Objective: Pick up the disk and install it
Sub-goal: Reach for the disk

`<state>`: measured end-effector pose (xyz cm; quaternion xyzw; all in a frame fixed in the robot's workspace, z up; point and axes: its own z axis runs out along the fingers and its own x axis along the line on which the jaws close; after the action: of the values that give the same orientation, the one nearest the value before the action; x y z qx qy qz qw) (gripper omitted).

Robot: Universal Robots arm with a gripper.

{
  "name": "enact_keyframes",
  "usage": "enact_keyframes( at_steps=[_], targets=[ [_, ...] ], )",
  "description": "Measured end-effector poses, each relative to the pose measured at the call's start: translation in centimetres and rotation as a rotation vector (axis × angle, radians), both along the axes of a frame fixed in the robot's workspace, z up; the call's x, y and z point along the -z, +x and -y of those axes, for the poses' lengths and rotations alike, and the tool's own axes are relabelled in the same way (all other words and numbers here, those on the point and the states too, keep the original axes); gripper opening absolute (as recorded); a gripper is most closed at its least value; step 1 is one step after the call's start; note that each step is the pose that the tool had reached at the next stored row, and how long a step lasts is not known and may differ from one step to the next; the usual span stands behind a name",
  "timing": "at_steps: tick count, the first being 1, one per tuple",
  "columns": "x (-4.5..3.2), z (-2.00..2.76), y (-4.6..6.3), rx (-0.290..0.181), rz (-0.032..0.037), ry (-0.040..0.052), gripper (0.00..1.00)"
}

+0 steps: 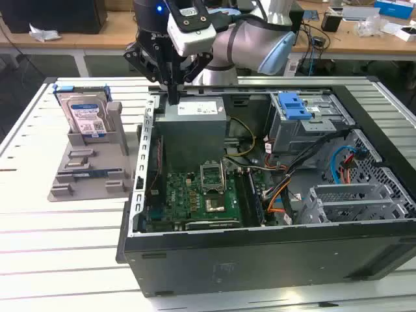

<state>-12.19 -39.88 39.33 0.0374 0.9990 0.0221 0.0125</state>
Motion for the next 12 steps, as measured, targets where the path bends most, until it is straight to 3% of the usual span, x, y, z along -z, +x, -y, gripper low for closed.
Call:
enact_keyframes(
  at_steps=[1,2,4,8,12],
  targets=[
    [0.00,0.00,-0.2,0.000,0.0000,0.0000,0.11],
    [0.00,0.00,-1.2,0.000,0.0000,0.0000,0.11],
    [0.00,0.00,-2.1,0.000,0.0000,0.0000,0.11],
    [0.00,0.00,-3.1,0.000,0.0000,0.0000,0.11],
    [0.00,0.00,-4.8,0.000,0.0000,-0.0001,0.11]
  ],
)
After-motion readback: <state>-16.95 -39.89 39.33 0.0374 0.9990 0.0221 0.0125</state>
